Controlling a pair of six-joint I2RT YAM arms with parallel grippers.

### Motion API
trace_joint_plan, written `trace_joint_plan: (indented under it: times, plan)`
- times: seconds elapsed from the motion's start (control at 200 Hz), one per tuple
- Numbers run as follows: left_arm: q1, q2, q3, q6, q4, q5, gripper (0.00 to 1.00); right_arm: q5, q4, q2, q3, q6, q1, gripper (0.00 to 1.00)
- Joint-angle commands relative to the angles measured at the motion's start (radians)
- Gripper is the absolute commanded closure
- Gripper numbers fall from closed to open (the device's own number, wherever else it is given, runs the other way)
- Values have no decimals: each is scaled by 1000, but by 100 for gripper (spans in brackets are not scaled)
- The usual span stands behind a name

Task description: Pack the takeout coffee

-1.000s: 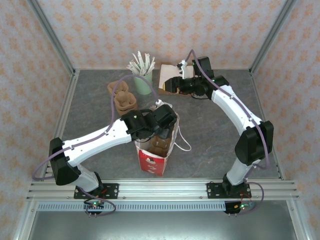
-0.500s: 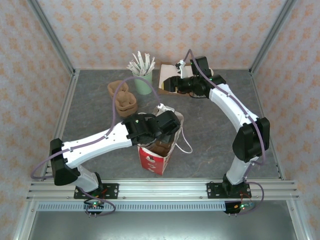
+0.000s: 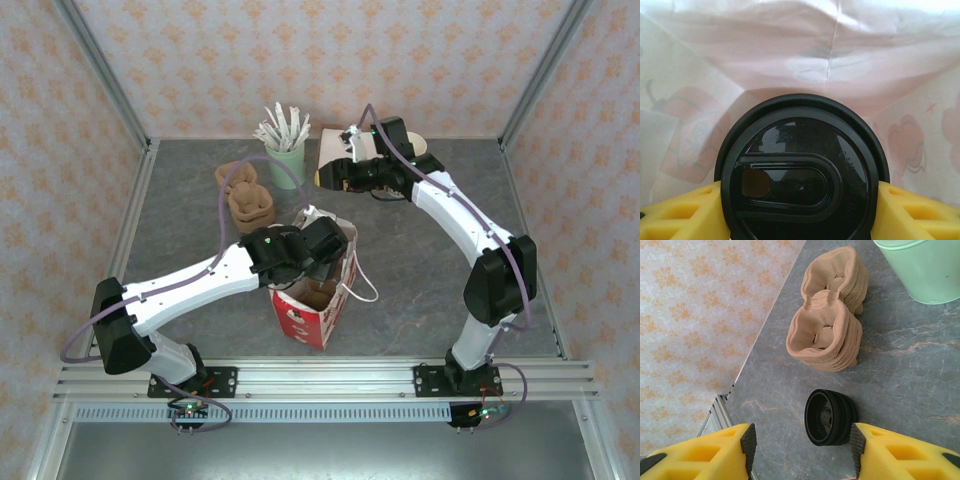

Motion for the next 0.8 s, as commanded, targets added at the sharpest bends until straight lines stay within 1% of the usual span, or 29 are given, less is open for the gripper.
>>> trace_joint_plan:
  times: [0.0, 0.13, 0.4, 0.796]
  plan:
    - [6, 11, 17, 42, 54, -1, 37, -18, 27, 10, 4, -3, 11, 47]
    - [6, 37, 49, 54, 50, 12, 36, 0, 12, 8, 4, -7, 5, 47]
    - [5, 66, 44, 99, 80, 55, 36, 0, 28, 13, -4, 13, -9, 47]
    - [8, 87, 26, 103, 84, 26, 36, -5, 33, 14, -15, 4, -17, 48]
